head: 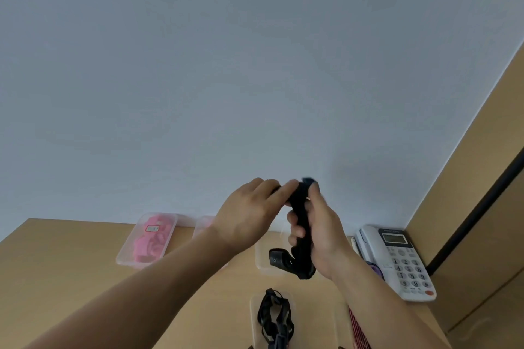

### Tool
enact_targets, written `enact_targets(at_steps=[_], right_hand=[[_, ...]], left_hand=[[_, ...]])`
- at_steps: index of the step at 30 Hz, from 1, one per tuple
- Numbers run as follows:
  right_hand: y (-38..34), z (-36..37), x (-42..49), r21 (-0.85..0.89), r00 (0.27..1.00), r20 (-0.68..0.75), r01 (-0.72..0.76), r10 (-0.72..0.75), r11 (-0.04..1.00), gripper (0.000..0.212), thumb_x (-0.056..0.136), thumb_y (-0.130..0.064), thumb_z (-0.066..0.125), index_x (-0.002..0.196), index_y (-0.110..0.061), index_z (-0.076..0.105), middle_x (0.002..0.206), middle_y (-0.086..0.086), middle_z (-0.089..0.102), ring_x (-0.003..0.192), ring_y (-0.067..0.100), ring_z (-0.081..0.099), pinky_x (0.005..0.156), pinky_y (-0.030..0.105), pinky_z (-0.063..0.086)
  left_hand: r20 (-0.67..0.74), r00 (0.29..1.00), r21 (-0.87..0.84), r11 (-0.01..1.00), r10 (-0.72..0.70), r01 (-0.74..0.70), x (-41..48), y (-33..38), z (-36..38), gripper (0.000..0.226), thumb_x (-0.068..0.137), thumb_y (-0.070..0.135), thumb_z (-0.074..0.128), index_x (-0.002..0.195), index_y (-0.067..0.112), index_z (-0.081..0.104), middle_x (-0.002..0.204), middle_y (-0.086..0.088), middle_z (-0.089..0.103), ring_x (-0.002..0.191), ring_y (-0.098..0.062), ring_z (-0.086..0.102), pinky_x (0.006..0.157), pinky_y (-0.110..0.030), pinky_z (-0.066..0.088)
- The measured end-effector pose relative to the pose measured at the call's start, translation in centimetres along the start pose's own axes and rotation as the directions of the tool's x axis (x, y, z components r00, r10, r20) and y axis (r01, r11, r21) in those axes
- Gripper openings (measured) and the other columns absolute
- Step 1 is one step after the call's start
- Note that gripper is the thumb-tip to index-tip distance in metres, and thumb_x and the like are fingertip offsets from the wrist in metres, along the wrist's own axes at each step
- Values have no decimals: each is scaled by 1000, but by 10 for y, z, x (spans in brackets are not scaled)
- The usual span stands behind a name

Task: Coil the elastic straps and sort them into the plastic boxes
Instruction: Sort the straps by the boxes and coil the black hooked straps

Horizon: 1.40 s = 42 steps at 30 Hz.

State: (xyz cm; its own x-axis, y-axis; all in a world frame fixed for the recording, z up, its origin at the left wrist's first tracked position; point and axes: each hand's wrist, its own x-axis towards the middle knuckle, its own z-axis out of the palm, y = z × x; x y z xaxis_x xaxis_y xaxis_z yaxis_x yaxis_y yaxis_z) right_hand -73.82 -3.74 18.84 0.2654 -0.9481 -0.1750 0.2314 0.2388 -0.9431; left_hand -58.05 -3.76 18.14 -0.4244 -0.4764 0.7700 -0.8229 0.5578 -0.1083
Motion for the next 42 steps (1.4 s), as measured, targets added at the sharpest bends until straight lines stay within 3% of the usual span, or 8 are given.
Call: enact_targets(at_steps=[5, 8, 11, 20, 29, 34, 39, 42], right_hand=[[-4, -4, 0, -37, 995, -78, 54, -57, 998, 45, 91, -54, 58, 91, -10, 67, 61, 0, 49, 44, 13, 32, 43, 27, 36], [-9, -11, -1, 27, 993, -28, 117, -116, 993, 50, 82, -56, 64, 91, -8, 67, 62, 0, 51, 45, 12, 33, 44, 26, 37], [-7, -15, -3, -23, 989, 46, 144, -143, 989, 58, 82, -63, 61, 89, -6, 65, 66, 3, 52, 47, 14, 38, 48, 29, 41], [-5, -14, -11, -442, 999, -4, 32, -38, 897, 65, 95, -67, 31, 89, -13, 67, 68, 5, 68, 56, 16, 61, 53, 26, 51], [-10, -5, -14, -7, 995, 94, -40, 41, 999, 59, 88, -66, 49, 99, -15, 76, 88, 13, 73, 60, 23, 61, 55, 31, 48], [-9, -5, -14, 115, 998, 54, -35, 29, 993, 46, 89, -52, 62, 101, -10, 74, 85, 17, 70, 53, 19, 51, 48, 27, 43], [-12, -11, -15, 41, 978, 195, 73, -79, 997, 44, 84, -51, 67, 103, -12, 76, 91, 13, 68, 60, 18, 52, 55, 28, 45], [-7, -11, -15, 35, 966, 244, 84, -90, 996, 47, 83, -49, 66, 108, -10, 74, 91, 15, 65, 61, 19, 51, 57, 29, 46]], left_hand=[[77, 995, -227, 971, -59, 75, -8, 11, 3, 67, 78, -4, 64, 142, 13, 53, 107, -5, 65, 83, -24, 60, 67, -36, 55], [411, 792, -611, 509, -451, 607, -5, 14, -9, 73, 85, 31, 63, 152, 24, 33, 132, 11, 54, 101, -3, 60, 84, -20, 51], [665, 599, -612, 134, -447, 779, 5, 3, -19, 50, 86, 51, 55, 118, 14, 67, 108, 3, 71, 87, -9, 66, 74, -28, 51], [521, 732, -569, 460, -440, 681, 4, 8, -20, 13, 97, 30, 62, 100, 20, 69, 84, 15, 74, 75, 0, 64, 65, -11, 43], [-104, 994, -35, 999, -36, 33, -4, 8, -4, 17, 90, 13, 65, 105, 9, 73, 90, -3, 71, 68, -25, 58, 55, -30, 50], [-76, 996, -241, 970, -51, 31, -12, 3, 0, 40, 84, 5, 71, 123, 13, 69, 111, -5, 68, 83, -22, 64, 69, -28, 53], [643, 656, -676, 109, -395, 728, 2, 2, -29, 63, 82, 47, 58, 141, 26, 51, 116, 10, 68, 99, -5, 65, 85, -27, 51], [628, 749, -718, 216, -211, 662, 6, 2, -35, 35, 98, 24, 52, 131, 18, 62, 105, 4, 72, 104, -14, 66, 94, -30, 49]])
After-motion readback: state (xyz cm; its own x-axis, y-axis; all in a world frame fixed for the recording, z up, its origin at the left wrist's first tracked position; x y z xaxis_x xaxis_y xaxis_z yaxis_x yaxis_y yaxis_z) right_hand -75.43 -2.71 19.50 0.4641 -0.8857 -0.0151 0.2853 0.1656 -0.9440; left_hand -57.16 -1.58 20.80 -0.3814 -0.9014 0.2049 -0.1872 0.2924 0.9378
